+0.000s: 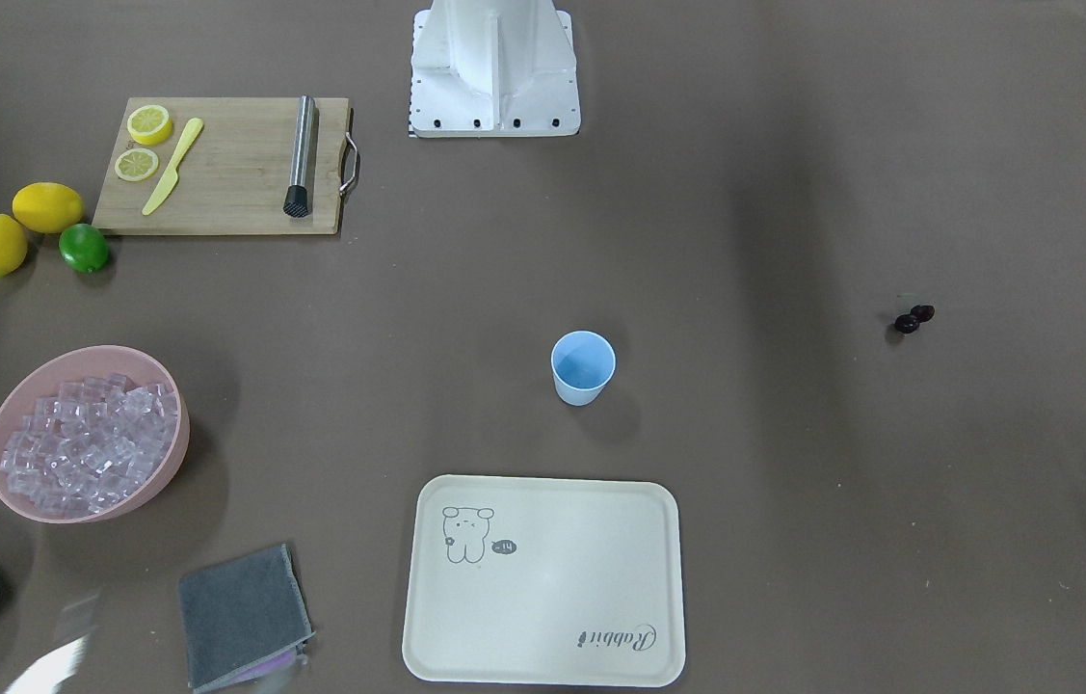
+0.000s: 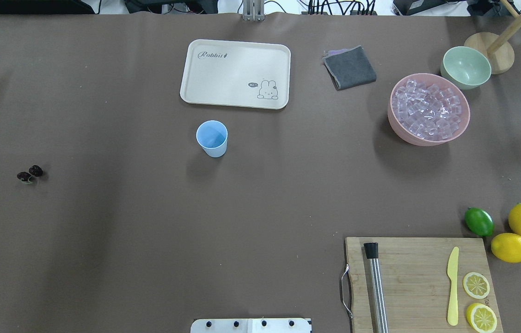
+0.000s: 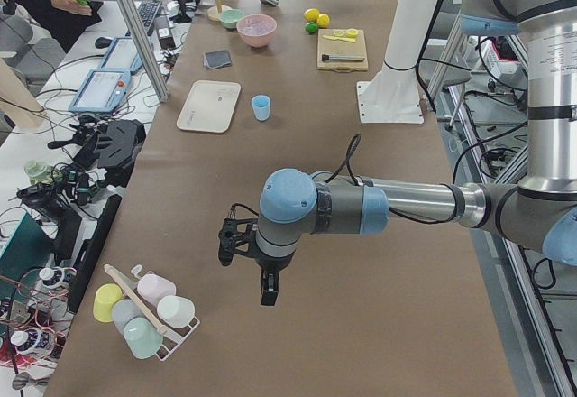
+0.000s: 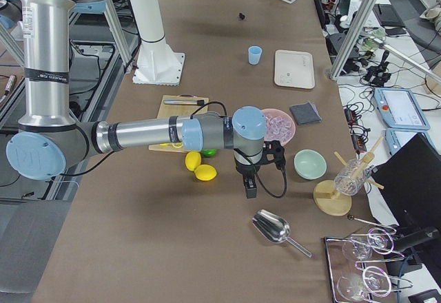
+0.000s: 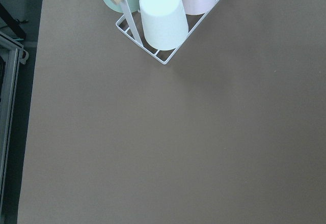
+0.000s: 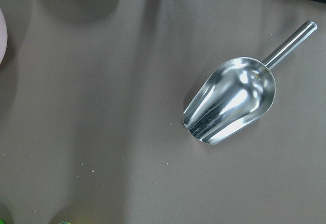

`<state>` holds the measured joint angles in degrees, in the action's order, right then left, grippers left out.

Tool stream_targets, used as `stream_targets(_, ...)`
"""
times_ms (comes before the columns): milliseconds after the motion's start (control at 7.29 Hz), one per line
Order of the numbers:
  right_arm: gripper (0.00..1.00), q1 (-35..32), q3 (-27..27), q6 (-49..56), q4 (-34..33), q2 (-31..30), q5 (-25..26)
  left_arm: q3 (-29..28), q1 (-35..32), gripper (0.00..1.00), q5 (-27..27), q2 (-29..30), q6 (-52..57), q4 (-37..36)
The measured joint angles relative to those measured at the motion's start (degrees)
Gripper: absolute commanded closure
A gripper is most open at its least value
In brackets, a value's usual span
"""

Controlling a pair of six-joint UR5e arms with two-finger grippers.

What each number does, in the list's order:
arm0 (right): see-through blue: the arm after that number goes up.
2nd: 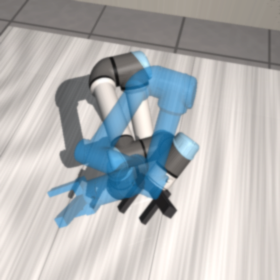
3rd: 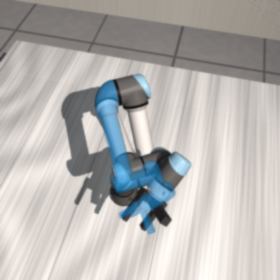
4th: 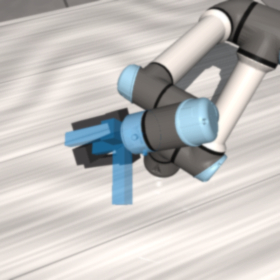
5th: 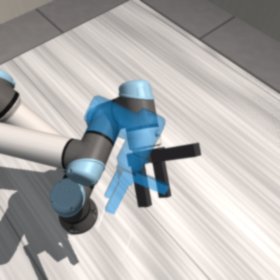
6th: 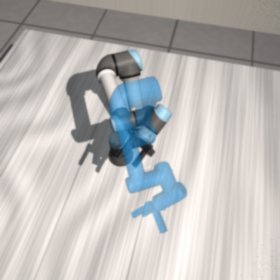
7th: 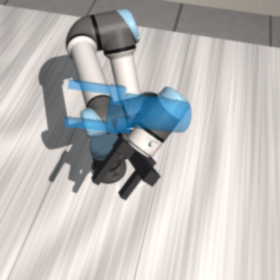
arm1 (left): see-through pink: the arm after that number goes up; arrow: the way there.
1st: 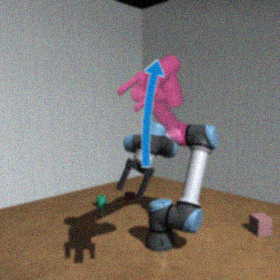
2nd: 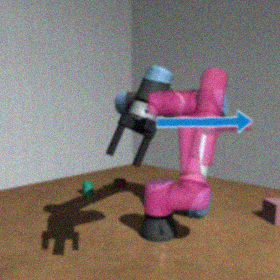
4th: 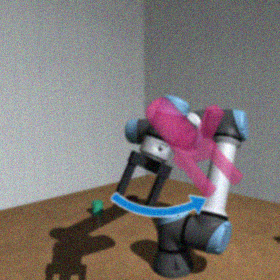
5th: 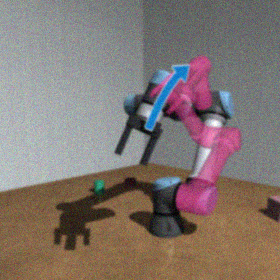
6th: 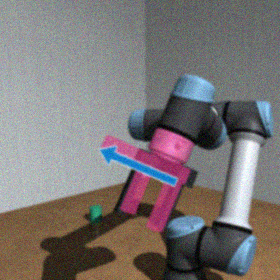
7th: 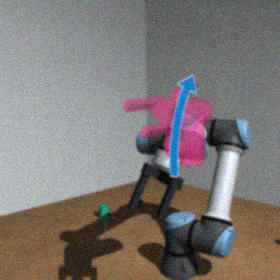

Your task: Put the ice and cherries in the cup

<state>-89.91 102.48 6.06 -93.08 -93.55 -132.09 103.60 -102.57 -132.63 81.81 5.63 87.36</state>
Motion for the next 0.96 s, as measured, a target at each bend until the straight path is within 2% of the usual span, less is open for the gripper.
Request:
stream_targets(686, 0.01, 0.02, 0.12, -0.14, 0.03, -0.03, 0.09, 0.12, 0.09, 0.02, 0.01, -0.28, -0.04, -0.32)
stream_targets(960, 0.01, 0.54, -0.77, -0.19, 1.52, -0.37, -3.8, -0.44, 0.12, 0.02, 0.11, -0.14, -2.01, -0.34)
